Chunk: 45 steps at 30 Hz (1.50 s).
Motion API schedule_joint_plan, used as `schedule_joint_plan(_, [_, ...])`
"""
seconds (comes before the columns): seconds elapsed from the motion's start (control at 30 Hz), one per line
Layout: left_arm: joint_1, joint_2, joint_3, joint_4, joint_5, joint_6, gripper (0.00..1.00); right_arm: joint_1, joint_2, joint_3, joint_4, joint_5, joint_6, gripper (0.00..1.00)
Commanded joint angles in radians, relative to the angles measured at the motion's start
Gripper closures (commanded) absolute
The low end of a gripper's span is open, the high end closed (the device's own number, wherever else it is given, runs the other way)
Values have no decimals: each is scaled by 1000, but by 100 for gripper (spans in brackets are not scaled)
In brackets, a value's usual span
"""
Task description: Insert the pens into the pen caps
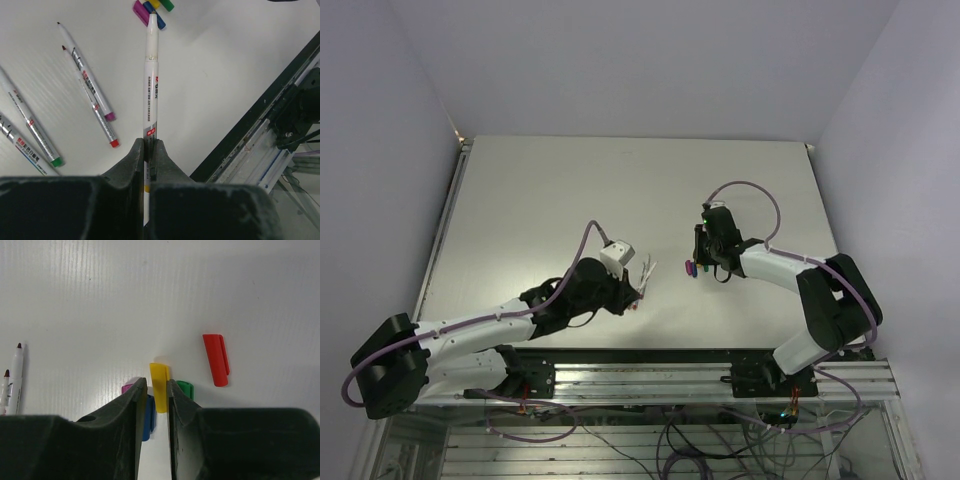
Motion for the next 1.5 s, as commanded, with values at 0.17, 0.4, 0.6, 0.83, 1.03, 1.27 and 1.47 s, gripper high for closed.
schedule_joint_plan(0.17, [-19,-12,-26,125,65,4,93,3,21,31,16,17,-15,76])
schedule_joint_plan(0.4, [-20,-29,-35,150,81,1,93,4,30,33,16,16,-14,76])
schedule_joint_plan(0.6, [-21,-44,-43,179,97,-1,93,3,44,27,18,20,-10,76])
schedule_joint_plan(0.83, [-22,-55,-45,196,96,-6,93,4,50,10,14,18,7,77])
schedule_joint_plan(1.03, [-22,-51,-40,185,89,-2,93,4,68,-1,13,17,9,78])
schedule_joint_plan(1.27, [-21,-55,-51,185,82,-5,93,4,84,-1,-9,26,20,80])
schedule_joint_plan(1.47, [-22,-55,-51,181,82,0,93,5,102,2,-29,35,34,95])
